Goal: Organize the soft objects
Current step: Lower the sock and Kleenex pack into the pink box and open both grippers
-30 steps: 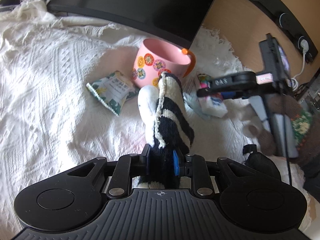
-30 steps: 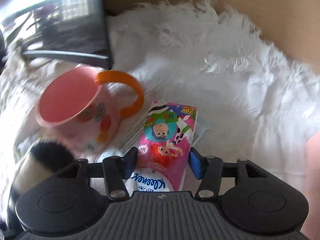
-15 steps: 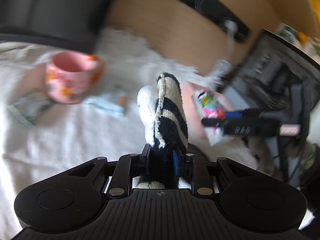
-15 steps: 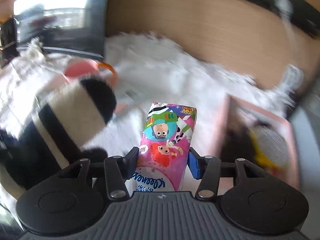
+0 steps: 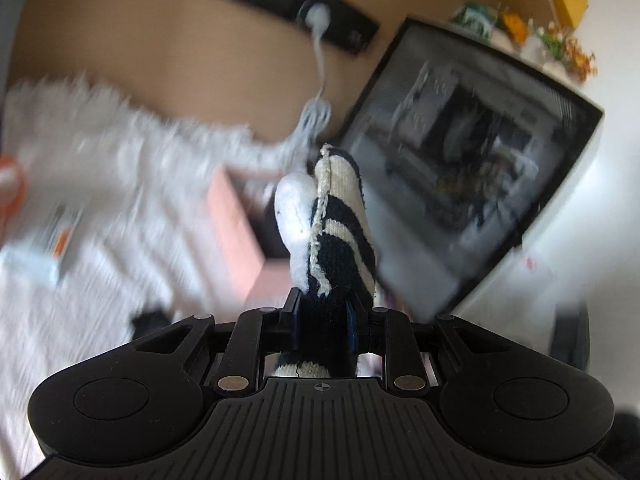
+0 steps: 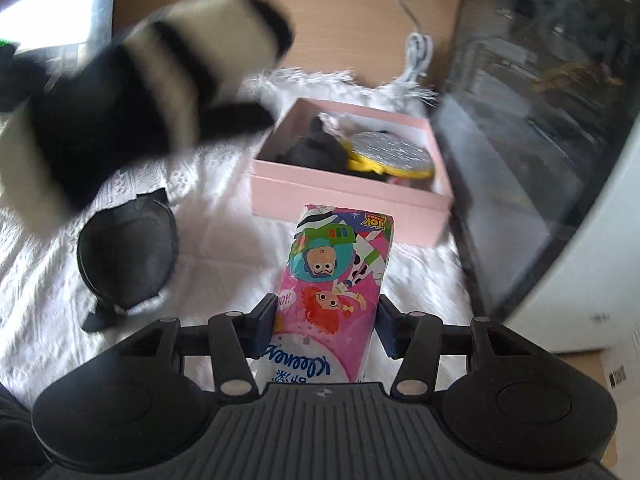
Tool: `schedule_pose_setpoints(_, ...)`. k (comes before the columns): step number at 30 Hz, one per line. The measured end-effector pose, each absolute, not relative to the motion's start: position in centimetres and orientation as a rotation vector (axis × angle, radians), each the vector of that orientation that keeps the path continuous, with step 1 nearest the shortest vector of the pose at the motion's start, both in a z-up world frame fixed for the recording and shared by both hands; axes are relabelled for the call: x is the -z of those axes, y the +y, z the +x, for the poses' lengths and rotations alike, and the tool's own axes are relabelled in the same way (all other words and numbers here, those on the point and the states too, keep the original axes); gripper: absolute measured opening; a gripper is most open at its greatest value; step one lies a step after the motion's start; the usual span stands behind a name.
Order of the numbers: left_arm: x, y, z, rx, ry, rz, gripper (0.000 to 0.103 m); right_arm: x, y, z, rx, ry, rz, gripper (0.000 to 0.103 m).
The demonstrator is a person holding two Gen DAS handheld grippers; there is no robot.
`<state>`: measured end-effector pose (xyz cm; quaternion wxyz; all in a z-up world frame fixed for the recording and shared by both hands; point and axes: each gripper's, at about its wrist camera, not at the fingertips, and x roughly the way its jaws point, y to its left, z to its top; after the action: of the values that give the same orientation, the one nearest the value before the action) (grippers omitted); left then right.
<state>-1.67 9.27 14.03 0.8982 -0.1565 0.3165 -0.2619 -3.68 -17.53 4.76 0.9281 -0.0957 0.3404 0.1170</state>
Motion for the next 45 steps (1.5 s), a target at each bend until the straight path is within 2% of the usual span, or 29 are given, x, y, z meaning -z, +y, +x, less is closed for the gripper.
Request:
schedule_pose_setpoints(4,-15.5,6.9,4.1,0.484,0.564,-0.402,0.024,-3.9,-19.3,-4.3,-0.235,0.671,-0.172,0.051)
schedule_pose_setpoints(8,-13.8,4.1,11.8,0.46,0.576,-0.607,0.029,-3.7,-20.2,-3.7,-0.229,0.667,-0.149,0.051)
schedule_pose_setpoints(11,-10.4,1.1,17.1,0.357,0.709,-0.546,0.028,-3.6,-20.6,-3.7,-0.25,0.675,-0.155,0.051)
schedule_pose_setpoints(14,-7.4,-0.2,18.6,0.216,0.809,-0.449,0.029,-3.8,-20.7,-3.6,-0.264,0.665,-0.189,0.051)
schedule_pose_setpoints(15,-7.0,-0.1,18.4,0.195,0.82,-0.431,0.032,-3.9,-20.7,-3.4,-0.264,0.662,-0.193,0.051)
schedule_pose_setpoints(22,-7.8,2.8,15.6,0.23,0.782,-0.44,0.032,-8.1,-20.3,1.2,-0.247,0.564,-0.168,0.051)
schedule_pose_setpoints(27,-8.8,4.4,11.3,0.227,0.739,-0.359,0.032,-10.4,-19.3,10.0,-0.123,0.564,-0.13,0.052)
schedule_pose_setpoints(32,-8.6,6.2,7.3,0.254,0.691,-0.162,0.028,-8.0,-17.8,19.1,-0.043,0.694,-0.098,0.052)
schedule_pose_setpoints(35,-7.9,9.8,5.5,0.204,0.72,-0.201,0.028,-5.4,-17.9,22.1,-0.05,0.821,-0.038,0.052)
schedule_pose_setpoints(39,-6.3,14.8,4.0,0.131,0.804,-0.249,0.026,-4.6,-17.2,22.6,-0.061,0.808,-0.065,0.053)
schedule_pose_setpoints(42,-5.3,17.9,2.9,0.089,0.843,-0.263,0.026,-4.9,-16.8,22.5,-0.062,0.796,-0.106,0.056)
schedule_pose_setpoints(45,-4.6,20.6,2.5,0.047,0.873,-0.274,0.026,-6.1,-16.6,21.2,-0.024,0.773,-0.154,0.07)
